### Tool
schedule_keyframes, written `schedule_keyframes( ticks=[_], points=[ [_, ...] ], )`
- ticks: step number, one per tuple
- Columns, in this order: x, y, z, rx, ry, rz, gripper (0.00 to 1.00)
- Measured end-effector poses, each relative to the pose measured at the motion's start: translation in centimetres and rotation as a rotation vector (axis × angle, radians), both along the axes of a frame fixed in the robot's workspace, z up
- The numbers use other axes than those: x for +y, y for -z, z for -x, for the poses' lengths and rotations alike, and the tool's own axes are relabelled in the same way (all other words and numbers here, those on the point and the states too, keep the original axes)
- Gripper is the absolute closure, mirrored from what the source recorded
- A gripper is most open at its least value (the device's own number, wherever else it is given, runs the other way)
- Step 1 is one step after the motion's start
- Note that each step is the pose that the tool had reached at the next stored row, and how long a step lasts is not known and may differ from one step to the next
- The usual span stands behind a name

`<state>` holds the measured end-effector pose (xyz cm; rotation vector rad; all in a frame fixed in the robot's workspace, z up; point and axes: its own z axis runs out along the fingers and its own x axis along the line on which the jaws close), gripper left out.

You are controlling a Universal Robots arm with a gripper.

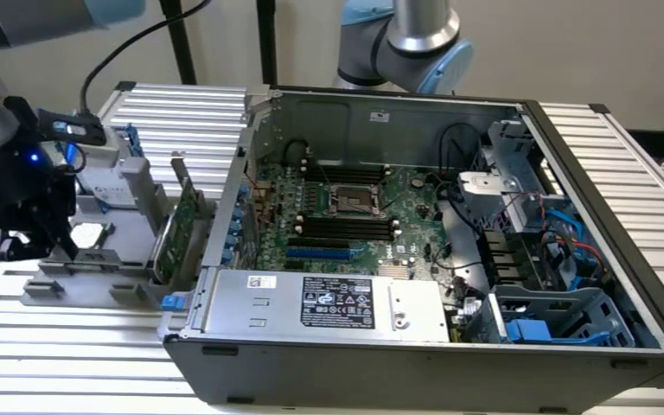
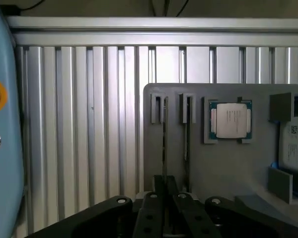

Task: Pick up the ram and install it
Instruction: 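Pick up the ram and move it above insertion slot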

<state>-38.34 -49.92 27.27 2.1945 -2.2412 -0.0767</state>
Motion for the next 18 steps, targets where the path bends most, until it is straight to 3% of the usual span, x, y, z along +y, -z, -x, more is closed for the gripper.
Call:
schedule_keyframes(
  ticks=[11,18],
  points=[
    [0.00,-4.35,-3.1,-0.0001,0.000,-0.0009,1.00],
    [-0.02,-6.68,-5.7,-0.0001,0.000,-0.0048,1.00]
  ],
)
